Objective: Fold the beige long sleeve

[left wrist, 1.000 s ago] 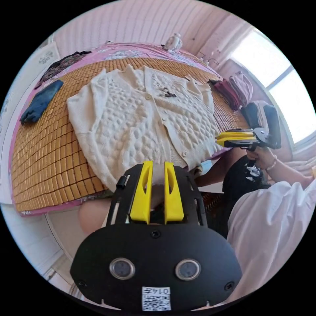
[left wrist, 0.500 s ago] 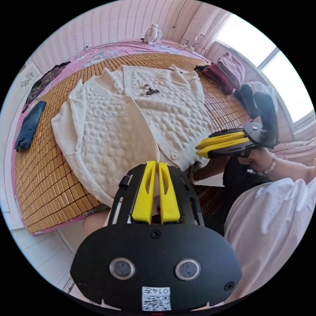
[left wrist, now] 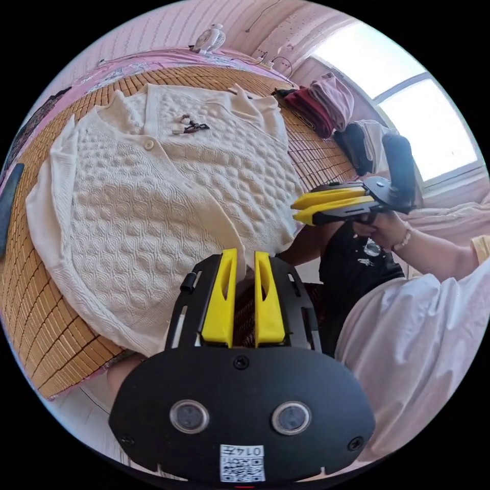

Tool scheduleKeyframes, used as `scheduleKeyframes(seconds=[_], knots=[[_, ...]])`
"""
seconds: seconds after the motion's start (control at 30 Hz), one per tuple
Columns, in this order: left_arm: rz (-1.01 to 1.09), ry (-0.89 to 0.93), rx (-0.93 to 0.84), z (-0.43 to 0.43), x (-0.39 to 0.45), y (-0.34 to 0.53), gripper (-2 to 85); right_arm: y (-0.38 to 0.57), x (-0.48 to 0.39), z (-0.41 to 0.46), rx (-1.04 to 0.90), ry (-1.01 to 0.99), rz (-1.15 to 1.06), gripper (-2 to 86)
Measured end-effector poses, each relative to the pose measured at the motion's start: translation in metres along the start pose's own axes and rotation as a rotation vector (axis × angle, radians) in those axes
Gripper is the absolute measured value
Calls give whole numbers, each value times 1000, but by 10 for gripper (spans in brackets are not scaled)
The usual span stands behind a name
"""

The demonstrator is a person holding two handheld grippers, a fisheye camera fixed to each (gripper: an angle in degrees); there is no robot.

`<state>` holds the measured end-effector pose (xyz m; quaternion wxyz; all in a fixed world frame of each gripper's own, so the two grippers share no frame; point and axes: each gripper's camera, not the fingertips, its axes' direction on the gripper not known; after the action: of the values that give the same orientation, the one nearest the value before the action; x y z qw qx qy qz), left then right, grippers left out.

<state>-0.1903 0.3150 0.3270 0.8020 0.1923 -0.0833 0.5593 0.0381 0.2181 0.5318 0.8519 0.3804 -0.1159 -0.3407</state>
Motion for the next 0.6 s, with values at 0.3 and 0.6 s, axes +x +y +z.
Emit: scheduleKeyframes(seconds=[0.3, 0.6], knots=[[-209, -196, 221, -85, -100, -54, 65, -137, 35, -28, 149, 329, -69, 55], [-385, -370, 207, -60, -194, -159, 19, -298, 93, 42, 64, 448, 30, -2]])
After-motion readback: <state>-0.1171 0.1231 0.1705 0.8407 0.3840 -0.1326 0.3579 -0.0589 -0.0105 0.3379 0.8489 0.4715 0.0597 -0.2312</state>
